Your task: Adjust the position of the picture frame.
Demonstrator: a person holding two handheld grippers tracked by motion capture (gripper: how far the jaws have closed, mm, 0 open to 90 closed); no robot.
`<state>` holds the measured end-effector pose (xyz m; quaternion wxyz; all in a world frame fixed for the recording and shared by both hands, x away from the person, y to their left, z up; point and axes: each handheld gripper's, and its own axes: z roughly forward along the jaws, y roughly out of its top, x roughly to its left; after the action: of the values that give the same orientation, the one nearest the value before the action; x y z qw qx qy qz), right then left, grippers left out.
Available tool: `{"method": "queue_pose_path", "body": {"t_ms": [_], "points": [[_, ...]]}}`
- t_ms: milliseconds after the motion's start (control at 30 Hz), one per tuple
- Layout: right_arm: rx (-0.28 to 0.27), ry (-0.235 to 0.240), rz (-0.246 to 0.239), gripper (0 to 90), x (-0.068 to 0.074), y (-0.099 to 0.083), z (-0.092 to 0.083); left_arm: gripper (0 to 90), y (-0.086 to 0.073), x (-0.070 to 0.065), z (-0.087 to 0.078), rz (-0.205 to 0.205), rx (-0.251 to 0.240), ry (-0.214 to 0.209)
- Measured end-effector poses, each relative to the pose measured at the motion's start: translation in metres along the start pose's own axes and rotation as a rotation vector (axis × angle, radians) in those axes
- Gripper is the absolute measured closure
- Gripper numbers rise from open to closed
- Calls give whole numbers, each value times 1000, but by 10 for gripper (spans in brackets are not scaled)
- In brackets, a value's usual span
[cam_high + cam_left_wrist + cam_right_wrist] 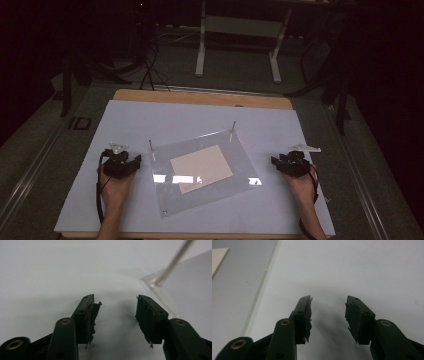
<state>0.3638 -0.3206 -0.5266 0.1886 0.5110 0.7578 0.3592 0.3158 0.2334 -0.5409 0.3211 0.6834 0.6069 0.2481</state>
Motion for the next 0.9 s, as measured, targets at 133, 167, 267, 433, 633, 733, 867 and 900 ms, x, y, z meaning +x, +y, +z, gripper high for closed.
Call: {"method": "queue_pose_path", "body": {"t_ms": [133, 167, 267, 433, 633, 733, 867, 900], "points": [[-13, 12, -47, 552, 7, 1, -3, 545, 1, -1, -5, 7, -12, -49], [-13, 12, -47, 554, 7, 1, -3, 545, 1, -3, -8, 24, -19, -64], [-22, 6, -86, 567, 13, 1, -4, 524, 1, -5, -10, 33, -26, -79], [-24, 10, -102, 553, 15, 1, -4, 496, 2, -7, -13, 35, -22, -96], [-25, 10, -114, 537, 19, 2, -4, 494, 2, -8, -14, 41, -22, -105], [-33, 13, -116, 536, 22, 4, -6, 493, 2, -8, -14, 38, -22, -117], [-34, 24, -118, 519, 25, 7, -7, 493, 3, -10, -14, 47, -28, -122], [-31, 28, -119, 507, 25, 7, -6, 493, 3, -11, -14, 48, -28, -124]]}}
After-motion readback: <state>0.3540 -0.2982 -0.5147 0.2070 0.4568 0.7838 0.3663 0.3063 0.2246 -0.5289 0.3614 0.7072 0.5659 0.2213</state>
